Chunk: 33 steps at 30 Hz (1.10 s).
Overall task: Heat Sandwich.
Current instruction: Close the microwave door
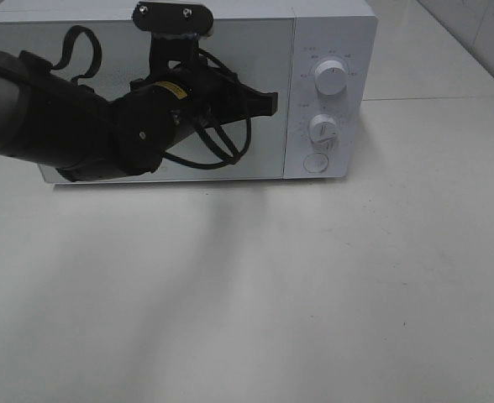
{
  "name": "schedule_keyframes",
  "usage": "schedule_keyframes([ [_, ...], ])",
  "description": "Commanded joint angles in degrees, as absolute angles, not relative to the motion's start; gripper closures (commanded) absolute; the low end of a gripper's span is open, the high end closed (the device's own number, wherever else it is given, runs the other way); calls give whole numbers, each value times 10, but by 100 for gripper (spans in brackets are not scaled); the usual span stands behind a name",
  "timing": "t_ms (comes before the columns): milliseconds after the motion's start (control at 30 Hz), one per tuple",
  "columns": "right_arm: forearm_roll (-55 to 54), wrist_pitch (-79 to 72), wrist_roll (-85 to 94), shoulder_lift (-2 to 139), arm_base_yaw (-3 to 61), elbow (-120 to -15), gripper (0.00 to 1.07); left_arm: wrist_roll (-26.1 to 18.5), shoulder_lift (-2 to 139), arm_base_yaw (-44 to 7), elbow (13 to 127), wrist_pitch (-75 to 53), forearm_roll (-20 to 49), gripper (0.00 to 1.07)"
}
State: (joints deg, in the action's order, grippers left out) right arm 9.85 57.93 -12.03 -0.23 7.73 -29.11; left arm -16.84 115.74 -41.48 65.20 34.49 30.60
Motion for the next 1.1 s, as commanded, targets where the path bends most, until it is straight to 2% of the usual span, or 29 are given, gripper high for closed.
schedule_keyframes([
  [33, 99, 576, -122, -18, 75, -289, 31, -170, 1160, -390, 667, 386, 335, 107],
  [333, 100, 576, -122, -18, 75, -289, 32, -170, 1156, -390, 667, 361, 328, 107],
  [633, 100, 576, -122, -18, 75, -289, 32, -168, 1090, -391, 583, 333, 305, 107],
  [833, 100, 576, -123, -18, 75, -289, 32, -166, 1022, -401, 532, 236, 310, 107],
  [933, 100, 576, -123, -18, 75, -289, 32, -166, 1006, -402, 532, 172, 311, 100],
  [967, 100, 576, -123, -18, 75, -289, 32, -166, 990, -402, 532, 115, 311, 79],
  [1000, 100, 576, -123, -18, 75, -289, 32, -166, 981, -402, 532, 88, 311, 67],
  [1033, 100, 576, -123, -18, 75, -289, 32, -166, 973, -402, 532, 56, 311, 50],
  [1067, 100, 576, -123, -18, 75, -289, 32, -166, 959, -402, 532, 0, 311, 17],
  [1100, 100, 576, -123, -18, 75, -289, 32, -166, 959, -402, 532, 0, 311, 17],
])
